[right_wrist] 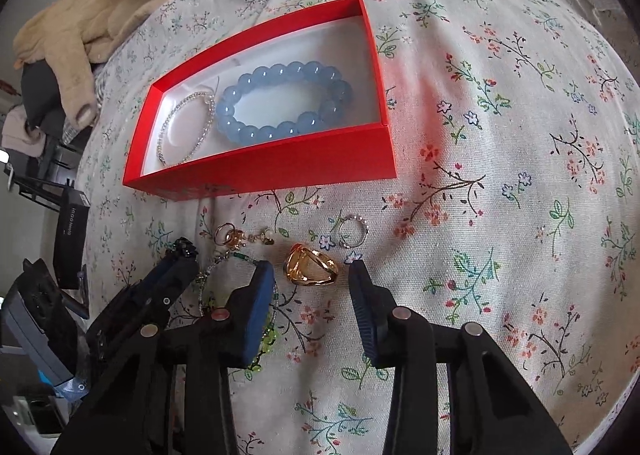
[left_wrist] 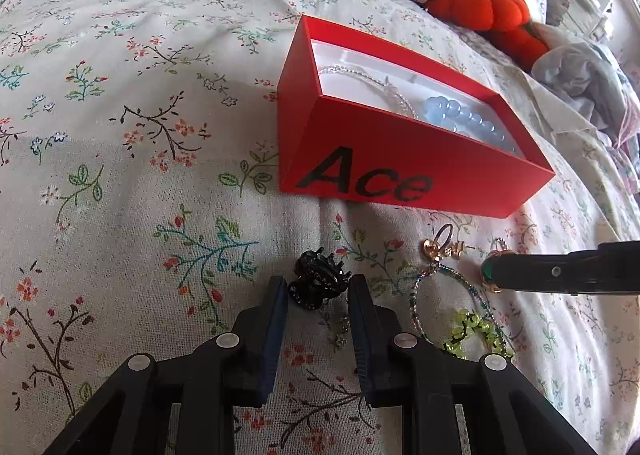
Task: Organize jewelry
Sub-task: 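Grasp the black hair clip with the left tool while the right tool grasps the gold ring, then lower the hair clip and gold ring into the box and release both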
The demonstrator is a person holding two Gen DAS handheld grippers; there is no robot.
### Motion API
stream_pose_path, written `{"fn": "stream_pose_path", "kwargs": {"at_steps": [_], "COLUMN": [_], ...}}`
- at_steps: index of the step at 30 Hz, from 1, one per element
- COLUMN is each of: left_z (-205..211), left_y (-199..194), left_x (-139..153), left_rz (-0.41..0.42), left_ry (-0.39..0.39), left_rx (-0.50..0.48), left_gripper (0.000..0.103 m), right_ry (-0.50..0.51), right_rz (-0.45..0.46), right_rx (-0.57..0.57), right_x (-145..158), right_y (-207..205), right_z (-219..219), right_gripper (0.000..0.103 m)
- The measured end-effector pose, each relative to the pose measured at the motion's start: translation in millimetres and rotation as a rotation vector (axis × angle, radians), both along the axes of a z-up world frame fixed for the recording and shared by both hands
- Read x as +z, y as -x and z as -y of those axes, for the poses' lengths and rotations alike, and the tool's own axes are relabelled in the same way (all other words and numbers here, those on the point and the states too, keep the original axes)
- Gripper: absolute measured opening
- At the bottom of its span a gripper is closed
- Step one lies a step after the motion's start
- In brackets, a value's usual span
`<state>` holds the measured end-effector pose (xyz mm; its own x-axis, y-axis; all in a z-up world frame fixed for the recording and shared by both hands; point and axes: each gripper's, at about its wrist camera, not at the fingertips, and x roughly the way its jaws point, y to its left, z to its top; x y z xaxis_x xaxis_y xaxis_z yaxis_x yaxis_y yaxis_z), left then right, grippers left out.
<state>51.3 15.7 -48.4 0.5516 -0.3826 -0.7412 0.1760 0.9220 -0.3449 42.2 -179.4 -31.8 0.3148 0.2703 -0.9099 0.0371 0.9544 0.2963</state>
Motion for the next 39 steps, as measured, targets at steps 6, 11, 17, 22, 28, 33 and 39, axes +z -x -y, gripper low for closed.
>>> {"fn": "stream_pose_path", "kwargs": {"at_steps": [6,11,17,22,28,33,39], "left_z": [-0.4,2.6,6.9,4.5,-1.5,0.4,8.3], "left_y": [-2.5,-2.7,1.6,0.7,-5.7,-18.6,-38.3], "left_x": [-1.3,1.6,9.3,31.7,77.0,100.7,91.0], "left_rz": [0.001,0.005,0.015,0.032,0.093,0.128,0.127], "left_ry": [0.0,-0.034,-0.051,-0.078,-0.086,-0.117,-0.091], "left_rx": [-0.007,0.0,-0.003,-0.023,-0.034,-0.076,-0.095], "left_gripper": [0.025,0.024,0.024,0.024,0.024,0.024,0.024], "right_ry": [0.012,0.011,0.001,-0.01,-0.004,-0.017,0.013], "right_rz": [0.006,0.023,0.052,0.097,0.164,0.207,0.237], "right_rx": [-0.009,-0.021,-0.042,-0.058,-0.07,-0.083,-0.091], "right_x": [0.7,8.2,20.8,37.2,58.7,71.7,71.6], "right_y": [2.1,7.0,11.7,12.6,9.0,1.2,-16.5], "right_z": [2.0,4.6,9.5,15.5,20.0,23.2,19.5], "right_gripper": [0.03,0.03,0.03,0.03,0.03,0.03,0.03]}}
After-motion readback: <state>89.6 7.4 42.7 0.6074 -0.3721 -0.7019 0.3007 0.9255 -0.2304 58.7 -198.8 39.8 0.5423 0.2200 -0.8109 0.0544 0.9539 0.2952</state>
